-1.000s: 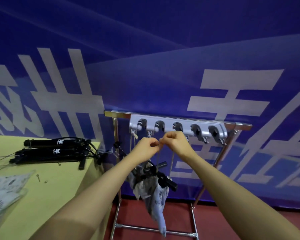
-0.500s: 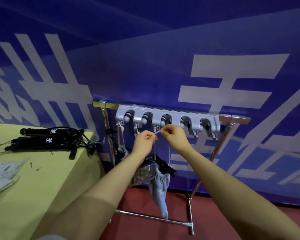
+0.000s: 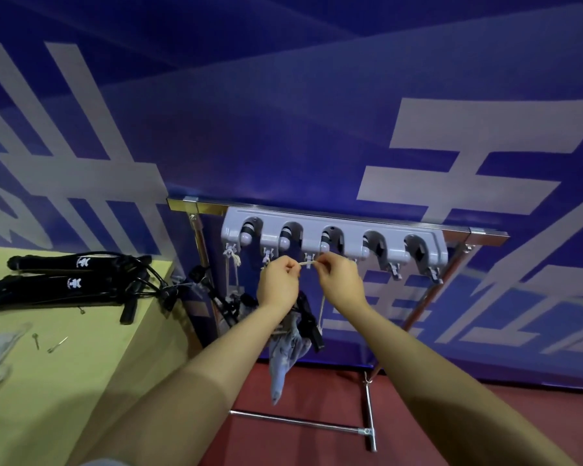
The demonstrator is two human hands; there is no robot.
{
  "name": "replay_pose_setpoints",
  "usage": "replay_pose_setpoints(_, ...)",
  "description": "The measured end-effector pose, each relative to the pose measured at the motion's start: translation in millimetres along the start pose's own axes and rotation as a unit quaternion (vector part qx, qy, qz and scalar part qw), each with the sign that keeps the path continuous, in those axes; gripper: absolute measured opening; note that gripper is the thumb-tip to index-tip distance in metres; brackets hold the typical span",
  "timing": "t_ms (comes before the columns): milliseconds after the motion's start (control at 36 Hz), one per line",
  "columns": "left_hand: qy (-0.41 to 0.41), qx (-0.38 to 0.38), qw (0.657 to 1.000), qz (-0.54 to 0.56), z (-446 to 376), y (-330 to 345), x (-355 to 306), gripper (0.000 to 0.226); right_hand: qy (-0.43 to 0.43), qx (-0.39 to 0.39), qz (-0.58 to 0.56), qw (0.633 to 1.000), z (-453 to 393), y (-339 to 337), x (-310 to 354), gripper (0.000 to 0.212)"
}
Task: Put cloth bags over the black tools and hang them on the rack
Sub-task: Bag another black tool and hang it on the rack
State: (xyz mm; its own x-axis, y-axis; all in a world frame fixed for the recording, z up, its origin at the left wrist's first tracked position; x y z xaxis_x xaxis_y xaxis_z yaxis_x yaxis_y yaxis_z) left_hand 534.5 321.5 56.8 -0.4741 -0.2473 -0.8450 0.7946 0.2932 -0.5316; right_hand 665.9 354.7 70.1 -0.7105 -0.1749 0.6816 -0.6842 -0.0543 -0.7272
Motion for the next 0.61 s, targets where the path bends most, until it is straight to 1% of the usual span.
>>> replay_pose_setpoints(111, -0.005, 0.033, 0.999, 0.003, -2.2, 7.0, 10.6, 0.021, 0.019, 0.015, 0.014, 1.0, 3.4, 12.1, -4.4, 0.02)
replay_pose_setpoints(250, 0.024, 0.092, 0.995, -0.013, -6.5, 12.6, 8.9, 0.016, 0.044, -0.003, 0.023, 0.999, 5.3, 13.6, -5.7, 0.021)
replay_pose_setpoints(333, 0.034, 0.125, 0.991, -0.026, -7.7, 14.9, 9.0, 0.017, 0.066, -0.033, 0.031, 0.997, 10.6, 11.2, -6.3, 0.021)
replay_pose_setpoints(389, 0.039, 0.135, 0.99, -0.026, -6.6, 13.5, 9.1, 0.016, 0.09, -0.05, 0.016, 0.995, 15.8, 13.6, -10.2, 0.019)
replay_pose_setpoints(472, 0.042, 0.14, 0.989, -0.02, -1.8, 6.5, 11.9, 0.011, 0.116, -0.049, 0.001, 0.992, 28.2, 21.8, -14.9, 0.019)
replay_pose_setpoints(611, 0.01, 0.129, 0.992, 0.012, 4.8, -15.3, 35.2, 0.01, 0.113, -0.036, -0.012, 0.993, 51.3, 29.1, -7.1, 0.017)
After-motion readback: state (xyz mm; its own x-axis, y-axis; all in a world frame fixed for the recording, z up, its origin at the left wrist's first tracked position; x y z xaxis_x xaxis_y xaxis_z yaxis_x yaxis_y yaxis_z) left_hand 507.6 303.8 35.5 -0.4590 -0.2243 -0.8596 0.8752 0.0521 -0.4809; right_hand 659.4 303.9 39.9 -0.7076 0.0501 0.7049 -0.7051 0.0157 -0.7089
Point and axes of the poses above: each hand's wrist, its own z-axis away from the middle knuckle, its own y-axis out of the palm, x = y × z, the point moved 7 cm from there along -z, towards the middle knuckle, and after that the axes turned 1 degree about y, right-handed, at the moved point
